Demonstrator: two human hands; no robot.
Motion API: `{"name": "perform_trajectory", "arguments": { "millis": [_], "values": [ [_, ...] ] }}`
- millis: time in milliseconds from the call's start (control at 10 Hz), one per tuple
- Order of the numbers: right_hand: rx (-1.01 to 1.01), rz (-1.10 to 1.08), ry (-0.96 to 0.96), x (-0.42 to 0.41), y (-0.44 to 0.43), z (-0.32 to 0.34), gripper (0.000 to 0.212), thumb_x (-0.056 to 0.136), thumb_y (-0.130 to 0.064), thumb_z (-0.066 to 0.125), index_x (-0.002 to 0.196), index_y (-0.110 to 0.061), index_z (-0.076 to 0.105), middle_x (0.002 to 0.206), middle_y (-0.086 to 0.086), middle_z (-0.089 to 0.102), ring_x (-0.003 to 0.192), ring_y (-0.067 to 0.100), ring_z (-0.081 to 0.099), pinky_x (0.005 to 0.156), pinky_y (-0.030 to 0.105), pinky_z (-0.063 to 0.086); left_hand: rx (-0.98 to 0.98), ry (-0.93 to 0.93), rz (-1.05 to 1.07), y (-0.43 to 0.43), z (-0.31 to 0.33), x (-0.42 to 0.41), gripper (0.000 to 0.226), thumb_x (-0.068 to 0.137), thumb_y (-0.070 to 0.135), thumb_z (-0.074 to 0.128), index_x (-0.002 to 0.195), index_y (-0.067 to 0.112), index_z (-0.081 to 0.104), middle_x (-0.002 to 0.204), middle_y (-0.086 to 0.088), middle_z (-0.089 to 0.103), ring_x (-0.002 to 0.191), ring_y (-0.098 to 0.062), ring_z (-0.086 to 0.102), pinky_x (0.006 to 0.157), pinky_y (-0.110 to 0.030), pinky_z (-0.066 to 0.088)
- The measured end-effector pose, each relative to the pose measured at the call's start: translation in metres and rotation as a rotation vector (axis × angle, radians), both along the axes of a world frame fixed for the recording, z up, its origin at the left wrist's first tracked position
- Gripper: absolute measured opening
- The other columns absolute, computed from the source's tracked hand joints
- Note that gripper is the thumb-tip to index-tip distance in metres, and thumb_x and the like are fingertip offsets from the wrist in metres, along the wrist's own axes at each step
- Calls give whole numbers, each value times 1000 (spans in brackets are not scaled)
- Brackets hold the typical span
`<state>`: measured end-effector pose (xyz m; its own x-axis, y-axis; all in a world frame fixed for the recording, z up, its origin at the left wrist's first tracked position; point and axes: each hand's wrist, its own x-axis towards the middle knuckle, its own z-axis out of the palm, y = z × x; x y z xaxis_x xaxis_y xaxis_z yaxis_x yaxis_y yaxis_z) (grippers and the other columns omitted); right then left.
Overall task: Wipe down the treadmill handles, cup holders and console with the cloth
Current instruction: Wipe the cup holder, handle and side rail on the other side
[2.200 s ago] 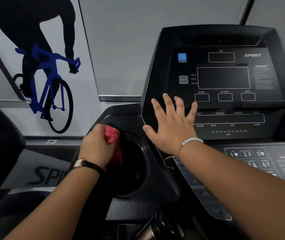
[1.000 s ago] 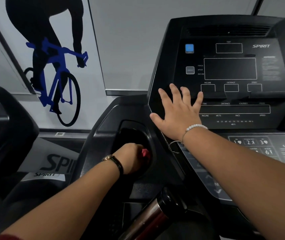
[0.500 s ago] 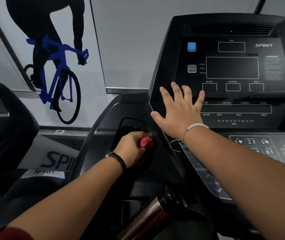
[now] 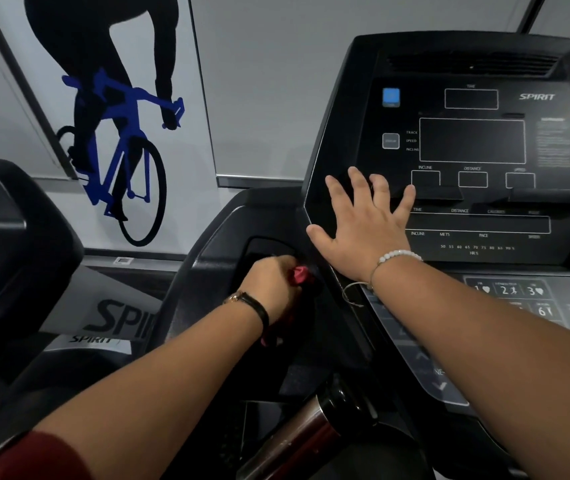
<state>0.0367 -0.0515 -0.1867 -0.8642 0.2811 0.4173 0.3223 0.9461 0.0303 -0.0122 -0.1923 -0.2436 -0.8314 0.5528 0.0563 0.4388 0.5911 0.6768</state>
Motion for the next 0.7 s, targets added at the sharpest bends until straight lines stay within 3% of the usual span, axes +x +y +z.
{"name": "perform_trajectory", "arguments": {
  "millis": [100,200,300,400,500,600,700],
  "values": [
    [7,-1,4,0,0,0,76,84,-64,33,149,-29,13,157,5,10,142,33,7,108,66,-4,-49,-43,-161,-18,-5,14,19,82,18,67,70,31,60,68,7,64,64,-10,63,59,-22,50],
    [10,0,5,-1,0,-1,76,84,-64,33,149,-28,14,157,5,10,142,33,7,108,67,-3,-53,29,-158,-23,-10,18,26,80,25,72,64,38,57,65,9,62,62,-6,61,58,-19,47],
    [14,-3,8,-1,1,-1,77,84,-65,33,149,-28,14,157,5,11,142,33,8,108,67,-3,21,74,9,0,-7,6,8,81,27,69,76,32,65,69,6,64,69,-14,64,62,-22,47],
    [11,-5,5,-1,1,-2,77,84,-65,33,149,-28,14,157,6,11,142,33,7,108,67,-3,-42,103,139,18,0,-9,6,85,27,61,81,23,63,71,4,60,75,-20,63,63,-24,44],
    [14,-3,10,-1,1,-2,76,84,-65,33,148,-29,14,157,5,11,142,33,8,108,67,-3,34,9,26,3,-4,-1,11,81,16,66,82,27,66,71,7,63,72,-15,63,65,-22,46],
    [10,-2,13,-1,1,-2,76,84,-65,32,148,-29,15,157,5,12,142,33,8,108,67,-4,-69,-17,-217,-28,-10,20,22,77,7,67,94,22,64,83,5,67,81,-12,63,74,-21,47],
    [9,0,11,-1,2,-2,76,84,-65,32,148,-29,15,157,5,11,142,33,7,108,66,-4,-141,-24,-351,-57,2,32,19,80,18,67,89,34,60,79,14,64,73,2,59,69,-13,44]
  ]
}}
